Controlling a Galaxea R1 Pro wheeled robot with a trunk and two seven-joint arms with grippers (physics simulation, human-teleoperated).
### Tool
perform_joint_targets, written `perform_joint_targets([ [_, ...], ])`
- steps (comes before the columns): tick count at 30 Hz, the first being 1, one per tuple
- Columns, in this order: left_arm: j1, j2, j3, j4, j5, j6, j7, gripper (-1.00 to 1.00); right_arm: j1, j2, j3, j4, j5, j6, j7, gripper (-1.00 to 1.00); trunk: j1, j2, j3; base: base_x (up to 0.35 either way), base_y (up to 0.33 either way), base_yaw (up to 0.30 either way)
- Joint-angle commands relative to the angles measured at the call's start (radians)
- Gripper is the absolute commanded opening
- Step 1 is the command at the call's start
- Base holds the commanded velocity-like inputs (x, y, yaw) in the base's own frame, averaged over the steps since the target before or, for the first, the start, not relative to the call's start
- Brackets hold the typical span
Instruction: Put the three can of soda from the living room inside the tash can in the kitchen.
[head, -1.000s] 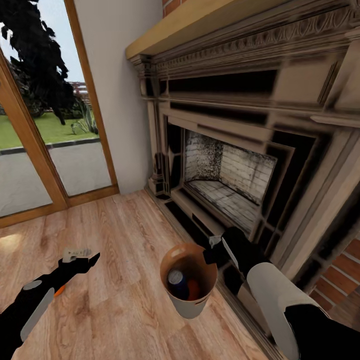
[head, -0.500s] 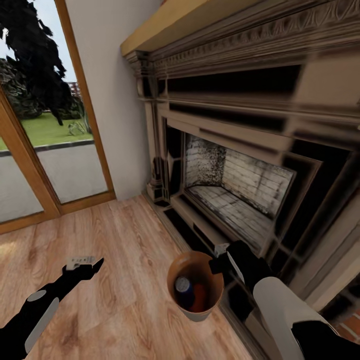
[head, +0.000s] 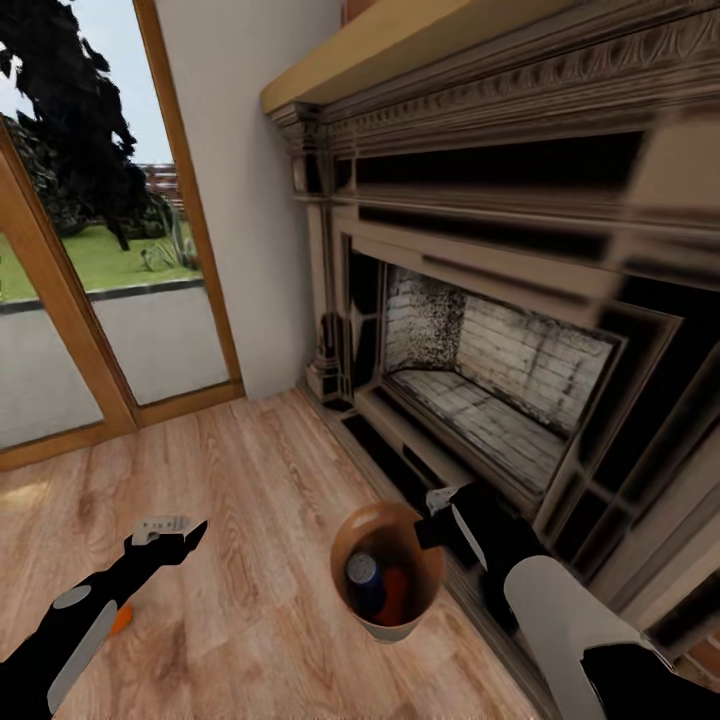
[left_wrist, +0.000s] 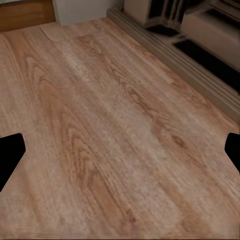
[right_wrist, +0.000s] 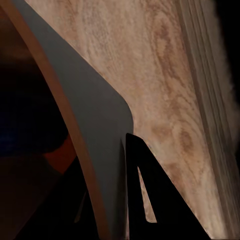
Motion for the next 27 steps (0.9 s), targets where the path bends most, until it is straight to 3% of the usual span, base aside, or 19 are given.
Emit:
perform_joint_targets([
  [1, 0.000, 0.000, 0.000, 0.000, 0.000, 0.000, 0.000, 1.00, 0.000, 0.000, -0.002, 0.000, -0.024, 0.004, 0.005, -1.00, 0.000, 0.000, 0.000, -0.154, 0.259, 0.000],
  [15, 0.000, 0.000, 0.004, 0.047, -0.001, 0.001, 0.008, 1.00, 0.001, 0.003, 0.003, 0.000, -0.022, 0.004, 0.005, -1.00, 0.000, 0.000, 0.000, -0.071, 0.266, 0.000],
  [27, 0.000, 0.001, 0.007, 0.079, 0.000, -0.001, 0.009, 1.00, 0.001, 0.003, 0.003, 0.002, -0.021, 0.004, 0.005, -1.00, 0.000, 0.000, 0.000, 0.218, 0.205, 0.000],
])
